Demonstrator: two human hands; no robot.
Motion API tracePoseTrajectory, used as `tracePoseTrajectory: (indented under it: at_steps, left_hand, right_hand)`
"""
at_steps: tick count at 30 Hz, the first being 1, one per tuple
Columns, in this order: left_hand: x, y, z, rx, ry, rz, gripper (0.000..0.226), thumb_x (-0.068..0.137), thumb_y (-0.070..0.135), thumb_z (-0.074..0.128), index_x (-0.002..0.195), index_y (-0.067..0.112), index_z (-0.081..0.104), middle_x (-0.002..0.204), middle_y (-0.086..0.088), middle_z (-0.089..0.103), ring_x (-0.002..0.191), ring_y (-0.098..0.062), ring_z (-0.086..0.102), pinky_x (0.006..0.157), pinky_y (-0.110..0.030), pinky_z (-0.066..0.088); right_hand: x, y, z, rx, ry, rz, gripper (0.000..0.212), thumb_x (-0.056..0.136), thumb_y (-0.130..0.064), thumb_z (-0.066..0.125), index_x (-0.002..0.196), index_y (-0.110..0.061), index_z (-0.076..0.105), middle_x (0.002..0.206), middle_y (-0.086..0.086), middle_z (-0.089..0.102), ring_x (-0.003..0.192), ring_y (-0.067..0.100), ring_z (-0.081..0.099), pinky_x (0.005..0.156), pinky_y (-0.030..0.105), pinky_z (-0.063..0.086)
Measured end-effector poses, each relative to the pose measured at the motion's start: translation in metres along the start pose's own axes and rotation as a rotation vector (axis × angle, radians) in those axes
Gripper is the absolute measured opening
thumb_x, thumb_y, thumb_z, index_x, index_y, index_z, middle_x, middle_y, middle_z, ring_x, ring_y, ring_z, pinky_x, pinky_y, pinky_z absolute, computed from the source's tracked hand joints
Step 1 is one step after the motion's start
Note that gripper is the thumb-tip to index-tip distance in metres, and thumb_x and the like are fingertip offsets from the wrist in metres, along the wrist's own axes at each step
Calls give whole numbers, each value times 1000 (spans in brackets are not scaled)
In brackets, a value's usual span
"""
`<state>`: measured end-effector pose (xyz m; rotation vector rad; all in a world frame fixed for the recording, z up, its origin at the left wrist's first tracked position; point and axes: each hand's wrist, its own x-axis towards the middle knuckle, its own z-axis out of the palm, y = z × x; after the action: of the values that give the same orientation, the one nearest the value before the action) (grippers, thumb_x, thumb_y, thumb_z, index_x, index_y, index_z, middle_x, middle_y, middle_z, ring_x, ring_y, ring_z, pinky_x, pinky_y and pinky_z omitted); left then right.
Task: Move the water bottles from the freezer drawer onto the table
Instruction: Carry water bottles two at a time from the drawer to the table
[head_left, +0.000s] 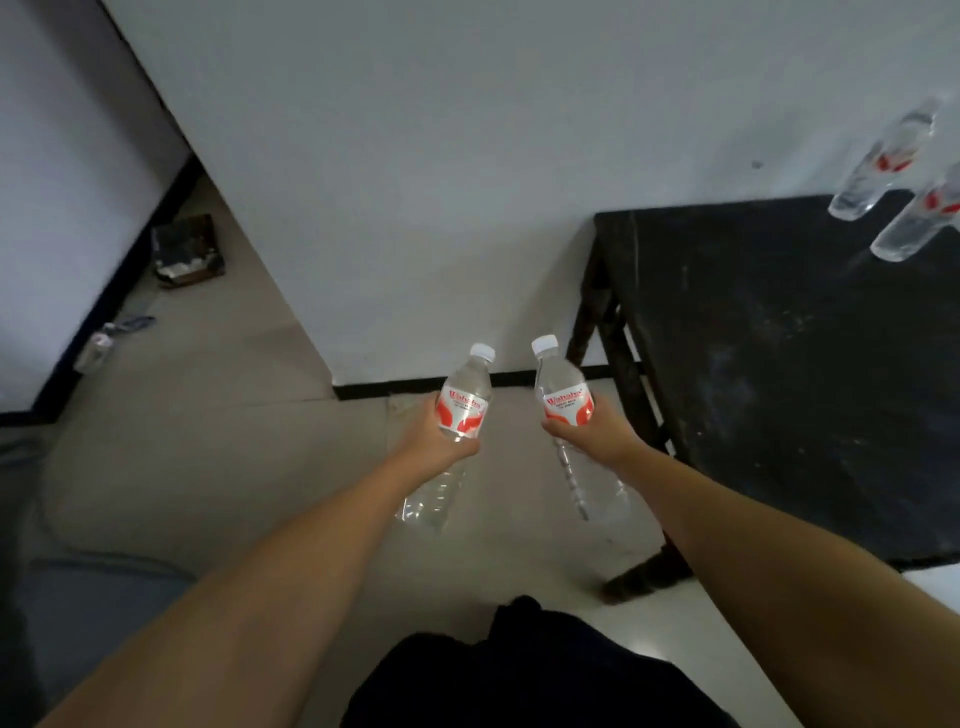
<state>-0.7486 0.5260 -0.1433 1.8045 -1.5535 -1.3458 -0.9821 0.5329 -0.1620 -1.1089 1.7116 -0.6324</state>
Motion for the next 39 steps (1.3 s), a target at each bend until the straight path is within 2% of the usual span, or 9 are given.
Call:
tracePoseTrajectory:
  at_steps: [4,6,10,16,20,23,30,34,39]
  left_hand:
    - [53,46,17,0,-69,22,73,71,21,80,131,24,39,112,1,59,96,-16,59,82,-30,48]
    - [76,62,25,20,-112,37,78,73,22,79,137,23,34,118,-1,58,101,-19,59,86,-32,48]
    - [142,109,52,103,-199,94,75,73,24,79,136,21,38,119,0,57,102,-19,57,90,-34,47]
    - [238,191,92,165,-393,238,63,77,18,77,129,14,42,117,-2,57,96,-14,53,80,-27,42]
    - [304,251,115,302,-522,323,74,78,19,76,136,17,31,123,-4,52,113,-22,55,98,-37,49]
    - [340,289,140,373,-602,376,75,77,20,77,136,19,30,116,0,52,114,-22,55,99,-38,47]
    - [348,352,248,316,-774,436,74,73,16,78,133,19,35,111,2,54,110,-20,55,93,-34,43]
    - [332,386,320,297,-848,508,73,71,15,79,132,17,38,120,-5,59,112,-23,57,97,-35,45]
    - [315,436,418,314,-925,630,74,72,13,80,132,16,37,124,-5,57,114,-22,56,92,-27,42]
  right_hand:
    - [38,-7,-38,70,122,69,68,76,-35,79,131,-16,45,117,6,62,100,20,63,68,24,51]
    - [49,-12,-50,90,166,99,70,76,-37,78,132,-16,42,115,5,62,96,19,63,64,22,50]
    - [83,-22,-88,143,277,149,69,79,-36,76,135,-19,39,116,1,60,99,16,61,73,23,52]
    - [140,-35,-150,194,510,225,76,79,-41,75,140,-21,35,127,0,55,112,20,57,92,37,49]
    - [163,-38,-191,353,713,301,70,79,-38,76,135,-20,37,123,2,58,108,21,58,94,40,50]
    - [165,-38,-213,434,872,343,66,79,-34,77,131,-18,40,121,4,59,112,24,59,97,42,50]
    - [135,-9,-262,454,1170,431,65,75,-25,80,126,-15,39,106,-1,59,96,19,59,84,33,48]
    - [119,21,-307,436,1268,488,68,75,-25,80,128,-15,39,109,0,58,97,19,56,86,33,46]
    - [107,65,-381,443,1381,531,67,76,-25,80,128,-15,40,114,4,62,98,21,59,84,30,44]
